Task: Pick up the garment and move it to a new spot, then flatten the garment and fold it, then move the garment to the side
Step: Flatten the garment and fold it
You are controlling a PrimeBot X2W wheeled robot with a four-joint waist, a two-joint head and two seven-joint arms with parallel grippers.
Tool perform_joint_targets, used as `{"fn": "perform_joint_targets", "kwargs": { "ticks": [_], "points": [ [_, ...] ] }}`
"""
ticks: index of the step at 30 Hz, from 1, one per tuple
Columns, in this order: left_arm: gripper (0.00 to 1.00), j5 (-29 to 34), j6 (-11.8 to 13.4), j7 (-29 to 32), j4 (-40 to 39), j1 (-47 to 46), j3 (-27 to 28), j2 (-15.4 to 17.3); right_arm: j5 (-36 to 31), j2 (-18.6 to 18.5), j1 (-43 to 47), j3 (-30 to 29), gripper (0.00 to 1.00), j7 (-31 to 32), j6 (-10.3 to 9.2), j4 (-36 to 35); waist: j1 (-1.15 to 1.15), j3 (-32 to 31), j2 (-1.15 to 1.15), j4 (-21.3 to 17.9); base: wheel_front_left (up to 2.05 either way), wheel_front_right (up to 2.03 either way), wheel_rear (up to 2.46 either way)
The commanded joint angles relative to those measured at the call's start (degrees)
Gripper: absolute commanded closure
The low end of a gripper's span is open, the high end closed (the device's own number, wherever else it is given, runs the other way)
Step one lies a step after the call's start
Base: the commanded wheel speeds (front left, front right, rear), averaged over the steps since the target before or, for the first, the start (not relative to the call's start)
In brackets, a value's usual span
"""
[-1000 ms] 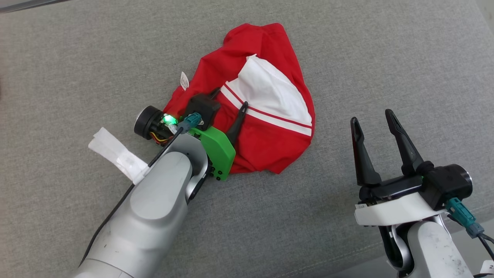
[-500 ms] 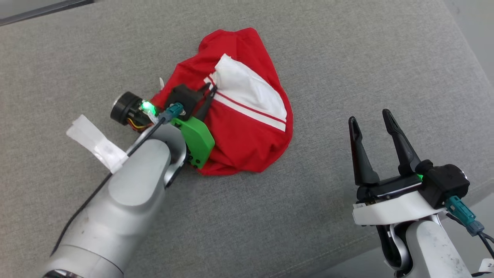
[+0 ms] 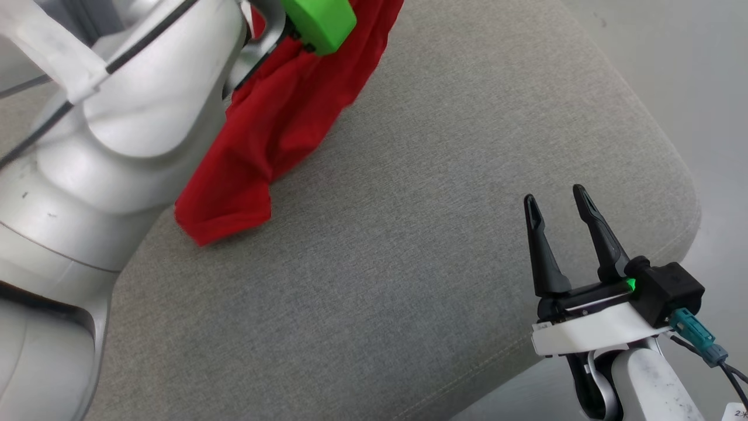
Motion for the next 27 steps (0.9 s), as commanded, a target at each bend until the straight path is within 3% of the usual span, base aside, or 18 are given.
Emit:
{"fn": "perform_joint_targets", "kwargs": {
  "ticks": [1, 5, 8, 11, 14, 17, 21, 27],
  "points": [
    [1.0, -1.27, 0.0, -1.51, -1.48, -2.12, -0.52, 0.53, 0.06, -0.01, 0.96, -0.25, 0.0, -0.03, -0.1, -0.02, 0.0, -2.09, 0.0, -1.9, 0.0, 0.0, 0.0],
    [1.0, -2.21, 0.0, -3.66, -6.81, -3.32, -1.12, 2.16, -0.59, 0.01, 1.01, -0.87, 0.0, -0.03, -0.1, -0.38, 0.0, -2.44, 0.0, -0.68, 0.0, 0.0, 0.0],
    [1.0, -2.63, 0.03, -3.98, -12.52, 1.79, -0.21, 4.4, -1.23, 0.0, 1.18, -1.09, 0.0, -0.03, -0.1, -0.58, 0.0, -2.09, 0.0, 1.39, 0.0, 0.0, 0.0],
    [1.0, -2.08, 0.56, -3.92, -19.89, 11.5, 2.19, 7.7, -1.86, -0.03, 1.41, -2.14, 0.0, -0.03, -0.1, -0.87, 0.0, -1.42, 0.0, 4.42, 0.0, 0.0, 0.0],
    [1.0, -2.26, 3.23, -3.94, -25.81, 24.62, 6.24, 10.57, -2.64, 0.01, 1.31, -2.4, 0.0, -0.03, -0.1, -0.87, 0.0, -0.64, 0.0, 6.83, 0.0, 0.0, 0.0],
    [1.0, -2.38, 5.63, -3.94, -30.17, 37.53, 12.05, 11.44, -3.15, -0.04, 1.05, -3.13, 0.0, -0.03, -0.1, -1.19, 0.0, 0.32, 0.0, 8.66, 0.0, 0.0, 0.0],
    [1.0, -1.16, 7.64, -3.95, -34.6, 53.62, 23.36, 8.73, -3.73, -0.03, 0.87, -3.84, 0.0, -0.03, -0.1, -1.05, 0.0, 1.2, 0.0, 10.58, 0.0, 0.0, 0.0],
    [1.0, 1.77, 3.51, -3.96, -35.74, 69.2, 39.94, 0.18, -4.74, -0.03, 1.61, -4.39, 0.0, -0.02, -0.1, -0.62, 0.0, 0.93, 0.0, 13.11, 0.0, 0.0, 0.0]
  ]
}}
